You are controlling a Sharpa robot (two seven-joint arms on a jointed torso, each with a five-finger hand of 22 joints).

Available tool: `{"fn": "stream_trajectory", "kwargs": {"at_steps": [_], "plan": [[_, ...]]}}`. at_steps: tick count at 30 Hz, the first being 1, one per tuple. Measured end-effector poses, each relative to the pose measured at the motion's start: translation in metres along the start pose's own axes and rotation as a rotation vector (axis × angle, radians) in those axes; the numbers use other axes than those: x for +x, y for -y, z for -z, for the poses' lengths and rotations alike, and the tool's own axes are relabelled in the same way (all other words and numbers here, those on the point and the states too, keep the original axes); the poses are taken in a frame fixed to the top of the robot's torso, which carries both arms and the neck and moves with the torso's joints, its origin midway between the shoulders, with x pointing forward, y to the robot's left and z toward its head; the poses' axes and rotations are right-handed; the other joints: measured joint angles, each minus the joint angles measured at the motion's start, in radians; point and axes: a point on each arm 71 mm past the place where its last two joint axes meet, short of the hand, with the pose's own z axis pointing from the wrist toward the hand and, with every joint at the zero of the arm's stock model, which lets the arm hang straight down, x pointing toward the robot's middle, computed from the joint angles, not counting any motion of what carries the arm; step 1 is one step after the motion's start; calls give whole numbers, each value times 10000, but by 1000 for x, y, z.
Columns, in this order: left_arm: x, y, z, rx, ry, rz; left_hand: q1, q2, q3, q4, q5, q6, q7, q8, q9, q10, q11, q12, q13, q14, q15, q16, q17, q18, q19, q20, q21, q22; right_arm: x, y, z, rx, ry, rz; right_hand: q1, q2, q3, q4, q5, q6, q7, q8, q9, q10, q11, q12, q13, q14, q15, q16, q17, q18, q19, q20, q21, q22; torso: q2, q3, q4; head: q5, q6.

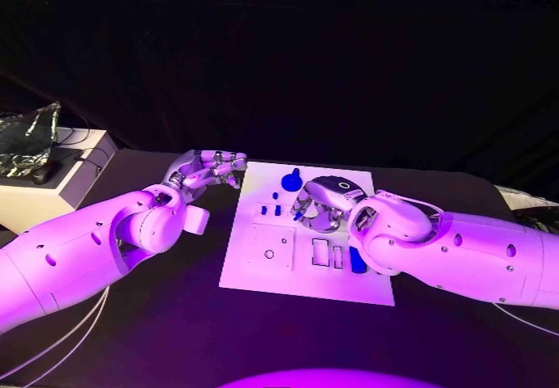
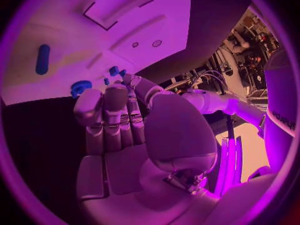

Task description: Assemble the parts on the task board

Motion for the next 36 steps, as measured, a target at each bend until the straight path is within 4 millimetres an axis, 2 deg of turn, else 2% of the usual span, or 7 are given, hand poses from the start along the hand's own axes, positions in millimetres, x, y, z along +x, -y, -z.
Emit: {"fn": "stream_trajectory", "kwargs": {"at_steps": [6,12,15,22,36], "plan": [[2,-1,-2,-37,50,-3,0,0,-121,37,0,-74,2,0,0,-90,16,109,0,-1,2,0,-1,-1,-1,0,-77,0,20,-16,-5,-275,-211,358,15,14,-4,-3,-19,2,3,31,-24,0,0,16,-9,0,1,0,-10,0,-1,1,-37,-1,-23,-11,5,151,-74],[3,-1,-2,-63,89,-4,0,0,-121,37,0,-73,2,40,0,-89,16,109,0,-2,2,0,-1,-1,28,29,-77,9,31,-19,-10,-235,-341,629,27,25,-11,-10,-38,22,24,30,-39,0,0,16,-8,1,1,0,-19,-1,-1,1,-37,-1,-23,-5,11,244,-160],[3,-2,-3,-72,93,-3,0,0,-121,37,0,-73,1,40,0,-89,16,109,0,-2,2,0,-2,0,37,37,-77,9,34,-17,-11,-175,-387,735,27,25,-12,-10,-56,22,24,30,-47,0,-1,16,-8,1,1,0,-19,-1,-1,1,-36,-2,-22,1,12,261,-198],[2,-2,-2,-101,125,-14,0,0,-121,37,0,-73,1,40,-1,-124,-20,147,0,-3,3,0,-2,-1,36,37,-117,26,41,-19,-11,-200,-557,831,28,25,-13,-11,-68,22,25,27,-44,-1,-1,15,-6,2,2,0,-18,-2,-1,1,-37,-3,-13,7,7,206,-283],[1,-2,-2,-127,165,-27,0,0,-120,36,0,-71,0,39,0,-124,-21,147,0,-3,3,0,-4,-1,36,37,-117,25,48,-23,-10,-279,-774,864,24,30,-15,-13,-30,20,28,3,-43,-1,-1,-23,-1,2,3,-1,-28,-3,-2,1,-97,5,-19,1,8,328,-402]]}}
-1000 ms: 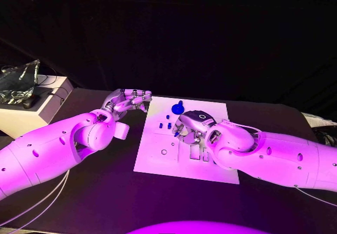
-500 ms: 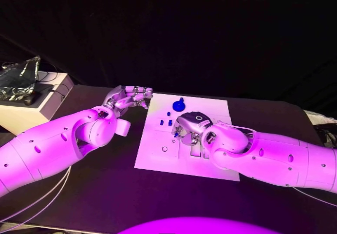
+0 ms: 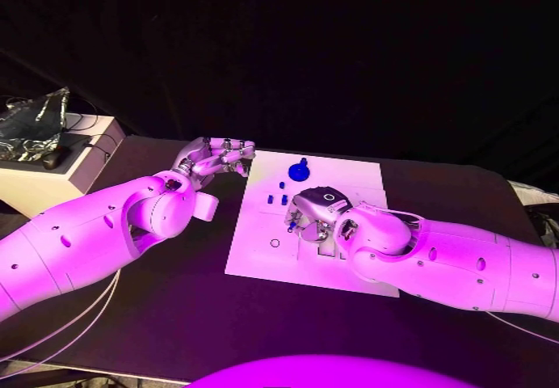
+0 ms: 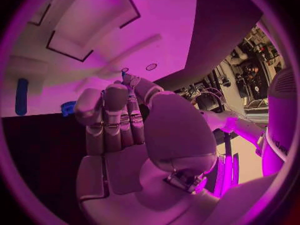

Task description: Assemble the parts on the task board

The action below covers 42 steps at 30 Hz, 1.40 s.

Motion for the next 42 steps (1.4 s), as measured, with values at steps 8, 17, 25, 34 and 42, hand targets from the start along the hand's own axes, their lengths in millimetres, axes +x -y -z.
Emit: {"fn": "stream_trajectory", "kwargs": {"at_steps": [8,17,25,34,42], "plan": [[-1,0,0,-18,33,-12,0,0,-27,-28,0,-35,35,0,0,-38,37,0,0,0,1,0,0,0,0,0,0,27,3,0,1,-18,-114,8,-27,28,-13,-13,0,-12,12,28,-22,0,0,39,1,0,0,0,1,-1,0,0,0,0,-3,-3,-2,40,-28],[-1,0,0,-33,37,-14,0,0,-27,-28,0,-35,35,-1,0,-37,37,0,0,-1,1,0,-1,0,0,0,0,26,4,-2,0,-60,-153,-4,-43,44,-26,-25,-7,-13,13,31,-21,0,0,38,1,1,1,0,1,-1,0,0,0,-2,-2,-1,-2,57,-55],[-1,-1,0,-53,41,-15,0,0,-27,-28,0,-35,35,-1,0,-37,37,0,0,-1,1,0,-2,0,0,0,0,25,5,-1,-1,-42,-171,3,-43,44,-26,-28,-26,-13,14,29,-16,0,0,37,1,1,1,0,-6,-3,-1,0,-45,-2,2,0,0,65,-89],[-1,-1,0,-86,28,-12,95,94,-27,-27,0,-34,34,59,0,-36,37,49,0,-1,1,0,-12,0,-1,-1,-76,77,8,0,-5,-43,-319,70,-45,41,-240,18,305,-156,157,22,-34,-79,-75,23,1,2,2,-57,-68,89,-2,2,-401,-4,8,-5,14,52,-105],[-2,-1,1,-129,27,-17,95,95,-27,-28,0,-34,34,59,0,-36,37,49,0,-1,1,0,-12,0,-1,-1,-76,100,9,1,-7,-111,-367,49,-242,-141,-725,225,403,-503,243,24,-260,-649,108,107,29,4,81,-208,-162,170,-126,128,-937,-5,12,-12,45,41,-137]]}}
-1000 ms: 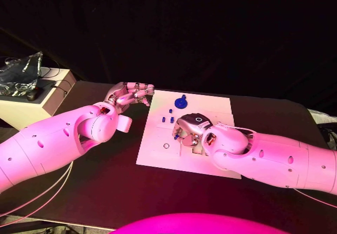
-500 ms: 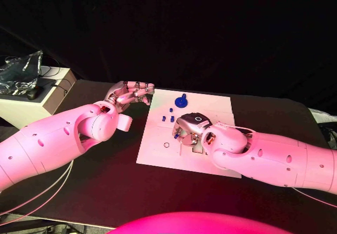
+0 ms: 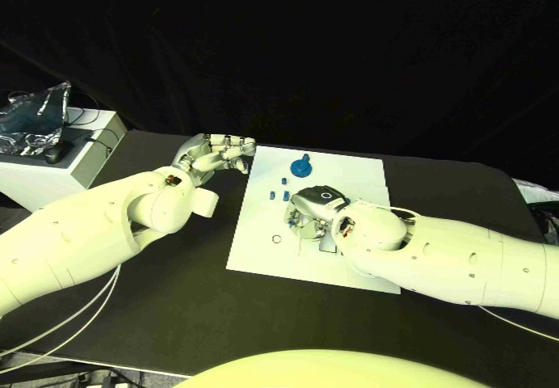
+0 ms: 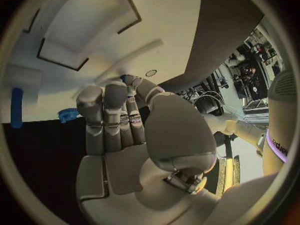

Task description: Assemble the parts on the task board

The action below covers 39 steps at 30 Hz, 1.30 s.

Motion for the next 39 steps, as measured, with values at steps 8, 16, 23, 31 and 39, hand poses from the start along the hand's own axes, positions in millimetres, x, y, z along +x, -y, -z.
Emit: {"fn": "stream_trajectory", "kwargs": {"at_steps": [8,16,23,31,39], "plan": [[-1,0,0,-32,15,-10,0,0,0,0,0,0,0,0,0,0,0,0,0,0,0,0,0,1,20,-20,0,5,2,1,2,-87,37,-136,129,-517,-1142,357,-96,-475,-73,44,-58,-984,185,9,-30,-41,130,-362,-181,238,-196,142,-1237,-1,0,-2,0,9,-2],[-2,0,1,-47,41,-25,-41,41,0,0,0,0,0,-1,0,0,0,0,0,0,0,0,1,1,36,-36,0,15,-4,5,14,-73,656,-473,1184,-1201,-2673,1856,-97,-1375,-267,43,-62,-2400,435,391,-7,-259,347,-933,-524,396,-739,268,-3841,-218,-2,0,1,12,1],[-3,0,1,-57,64,-38,-41,41,0,0,0,-27,-13,-1,0,-22,16,0,0,0,0,0,1,-1,39,-33,0,20,-23,21,30,252,1556,-763,1431,-1237,-2811,2294,-34,-1409,-233,42,-62,-1925,273,736,-15,-29,172,-973,-625,460,-294,186,-3674,5,-7,-1,-17,-27,71],[-4,0,2,-58,59,-39,-41,41,1,0,0,-71,2,-2,0,-73,1,-1,0,0,0,0,1,-1,73,2,0,27,-51,71,53,1233,2313,-1163,1169,-849,-2247,1710,65,-1171,41,41,-62,12,-33,243,-38,174,60,-641,-295,222,326,-6,-2036,5,-10,-6,-20,-193,197],[-4,0,2,-56,40,-40,-41,41,0,0,0,-71,2,-2,0,-73,1,-1,0,0,0,0,-8,0,72,1,-46,26,-65,116,70,2159,2257,-1605,806,-954,-3706,1547,157,-1485,12,40,-61,-617,83,47,5,116,117,-487,-71,153,327,-6,-1637,4,-6,12,-17,-310,260]]}}
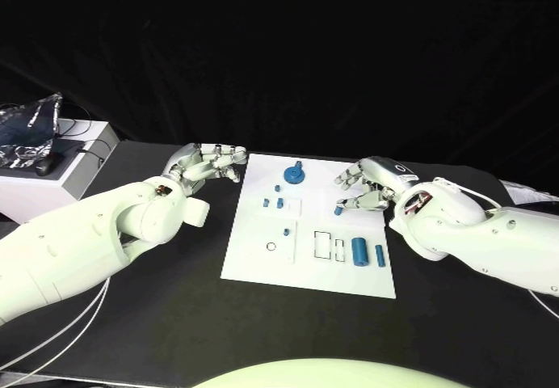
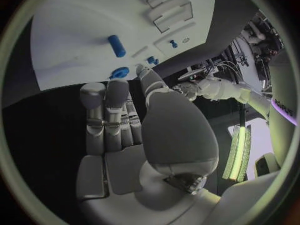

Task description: Assemble the parts on the task board

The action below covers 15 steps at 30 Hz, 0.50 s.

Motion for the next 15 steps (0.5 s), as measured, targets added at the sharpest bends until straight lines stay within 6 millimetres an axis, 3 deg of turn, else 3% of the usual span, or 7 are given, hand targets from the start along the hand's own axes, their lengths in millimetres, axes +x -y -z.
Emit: {"fn": "stream_trajectory", "kwargs": {"at_steps": [4,8,15], "plan": [[0,0,0,-1,-8,4,0,0,0,0,0,0,0,0,0,0,0,0,0,0,0,0,0,0,0,0,0,0,0,7,-1,113,-343,69,223,-91,-657,434,0,-246,-179,0,7,-472,80,32,0,0,0,0,26,2,-3,79,0,0,6,7,6,-23,8],[1,-1,0,-6,-16,12,0,0,0,0,0,0,0,-1,0,1,0,0,0,0,0,0,0,0,-1,0,0,-1,3,10,-4,135,-744,233,533,-297,-720,1000,-173,-315,-248,0,7,-648,150,39,-12,0,0,0,74,3,31,113,0,-1,12,9,22,-66,9],[0,-2,-1,-21,-1,11,0,0,0,0,0,0,0,-6,0,1,0,0,0,0,0,0,0,0,-1,0,0,-1,10,7,-10,18,-1288,520,633,-238,-643,968,-173,-277,-285,-1,7,-645,148,39,-13,-36,35,41,91,2,31,113,-1,-2,12,7,31,-89,-13]]}}
